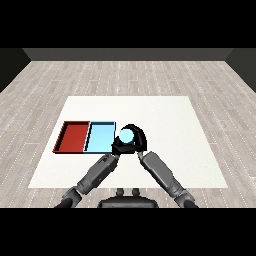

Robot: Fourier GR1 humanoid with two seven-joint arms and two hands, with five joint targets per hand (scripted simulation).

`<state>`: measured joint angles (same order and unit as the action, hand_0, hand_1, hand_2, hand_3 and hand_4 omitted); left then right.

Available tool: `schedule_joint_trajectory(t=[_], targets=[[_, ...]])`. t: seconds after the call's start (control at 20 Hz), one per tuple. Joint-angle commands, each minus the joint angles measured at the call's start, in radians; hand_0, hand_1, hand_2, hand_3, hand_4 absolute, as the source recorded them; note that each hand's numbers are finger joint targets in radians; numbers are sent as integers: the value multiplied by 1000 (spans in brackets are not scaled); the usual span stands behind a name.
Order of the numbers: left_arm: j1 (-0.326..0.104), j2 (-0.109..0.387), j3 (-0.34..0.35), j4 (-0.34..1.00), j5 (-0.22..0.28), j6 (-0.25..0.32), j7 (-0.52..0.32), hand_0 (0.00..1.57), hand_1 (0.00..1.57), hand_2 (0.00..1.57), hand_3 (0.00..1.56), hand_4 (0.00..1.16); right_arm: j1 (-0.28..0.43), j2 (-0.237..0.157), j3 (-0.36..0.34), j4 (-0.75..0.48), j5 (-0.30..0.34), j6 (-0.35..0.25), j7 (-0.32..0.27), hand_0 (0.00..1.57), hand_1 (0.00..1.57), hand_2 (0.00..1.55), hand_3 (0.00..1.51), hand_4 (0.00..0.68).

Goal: Pick the blue can and put it in the blue box

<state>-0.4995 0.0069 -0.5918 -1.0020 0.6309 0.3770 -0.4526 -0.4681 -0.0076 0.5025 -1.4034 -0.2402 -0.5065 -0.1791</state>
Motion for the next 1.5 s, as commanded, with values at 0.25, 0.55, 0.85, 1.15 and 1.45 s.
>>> schedule_joint_trajectory(t=[0.25,0.55,0.85,1.15,1.45], targets=[[-10,-7,-26,48,52,8,-106,1571,1571,1571,1506,1072,-14,8,-63,-21,-16,55,31,1414,1414,1438,1390,588],[-22,-7,-19,65,56,20,-192,1571,1571,1571,1535,1122,30,-8,-5,-24,36,95,49,0,0,0,0,0],[-10,-7,20,18,9,17,-140,1571,1571,1571,1528,1133,90,7,-13,-19,40,128,11,0,0,0,0,0],[7,13,42,44,-29,27,-154,1571,1571,1571,1527,1140,126,8,-81,-80,53,138,-18,0,0,0,0,0],[-36,27,66,53,-51,78,-132,1571,1571,1571,1533,1152,180,-67,-231,-196,-58,239,-51,0,0,0,0,0]])
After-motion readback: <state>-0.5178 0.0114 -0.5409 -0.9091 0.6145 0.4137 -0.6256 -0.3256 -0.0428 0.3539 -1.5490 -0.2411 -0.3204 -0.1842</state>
